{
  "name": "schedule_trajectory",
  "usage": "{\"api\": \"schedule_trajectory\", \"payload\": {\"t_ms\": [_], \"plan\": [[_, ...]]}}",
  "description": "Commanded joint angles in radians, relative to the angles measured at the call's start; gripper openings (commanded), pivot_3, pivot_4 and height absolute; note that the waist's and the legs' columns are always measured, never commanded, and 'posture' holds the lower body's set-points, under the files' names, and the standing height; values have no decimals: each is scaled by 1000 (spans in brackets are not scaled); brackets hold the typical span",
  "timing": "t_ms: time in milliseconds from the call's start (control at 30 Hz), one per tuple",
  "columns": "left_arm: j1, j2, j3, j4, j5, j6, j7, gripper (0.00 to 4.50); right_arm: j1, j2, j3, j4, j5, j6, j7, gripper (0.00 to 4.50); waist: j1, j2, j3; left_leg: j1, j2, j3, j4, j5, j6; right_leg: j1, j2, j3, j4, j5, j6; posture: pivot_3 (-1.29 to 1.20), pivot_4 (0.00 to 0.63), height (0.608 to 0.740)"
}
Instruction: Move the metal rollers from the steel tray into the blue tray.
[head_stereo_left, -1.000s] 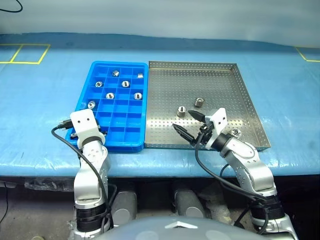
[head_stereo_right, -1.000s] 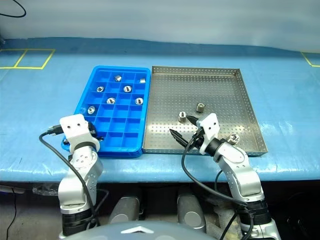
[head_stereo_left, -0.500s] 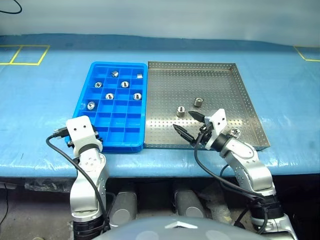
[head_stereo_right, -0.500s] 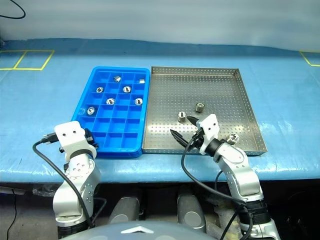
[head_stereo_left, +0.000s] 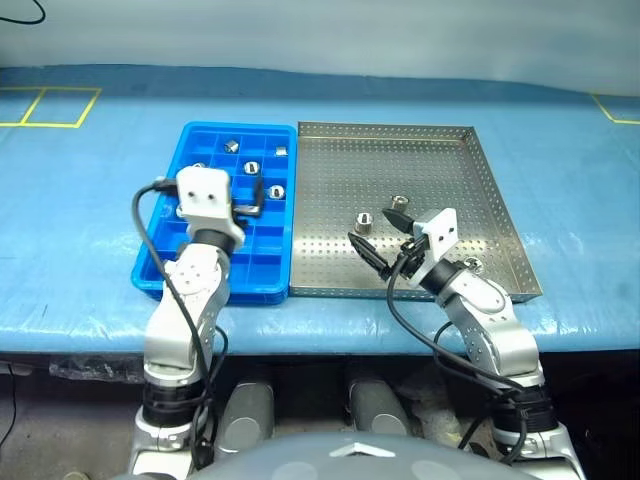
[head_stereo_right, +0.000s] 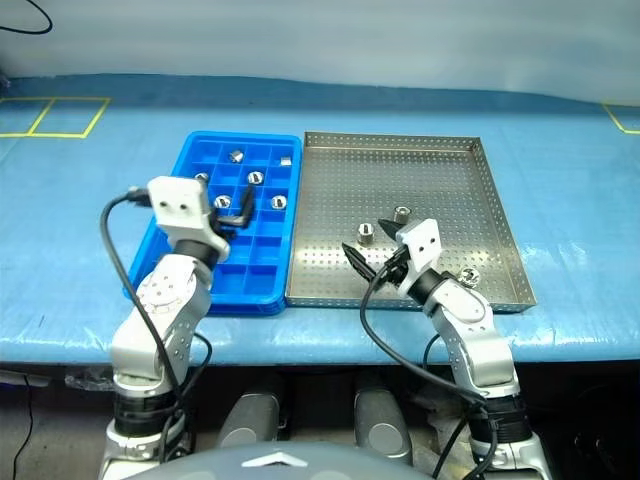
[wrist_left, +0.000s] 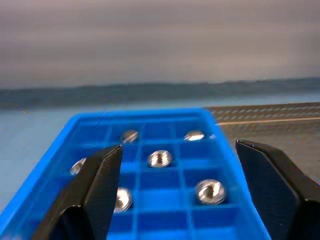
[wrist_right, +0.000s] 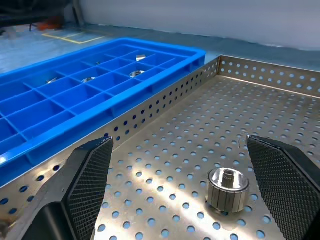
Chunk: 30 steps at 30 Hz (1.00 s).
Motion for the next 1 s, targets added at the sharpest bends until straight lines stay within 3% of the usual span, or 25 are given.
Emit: {"api": "schedule_trajectory", "payload": {"t_ms": [33,133,400,1000], "plan": [[-26,0,-27,60,-22,-48,-75,3957,-29,3,-12,-10,-34,26,-57,4500,-3,0,0,0,0,0,0,0,0,0,0,0,0,0,0,1,150,740],[-53,35,-89,121,3,-60,-148,3957,-31,8,-13,-14,-40,31,-73,4500,-4,0,0,0,0,-1,-2,0,0,-1,0,0,0,0,1,1,150,740],[-186,5,-158,358,0,-126,-282,3957,16,0,-25,-64,-26,47,-82,4500,-11,0,0,0,0,0,0,0,0,1,0,0,-1,0,0,-69,150,740],[-379,-95,-188,762,78,-194,-341,3957,123,-49,-68,-182,-36,105,-121,4500,-76,0,0,0,0,0,1,0,0,1,1,2,-1,1,3,-194,150,740]]}}
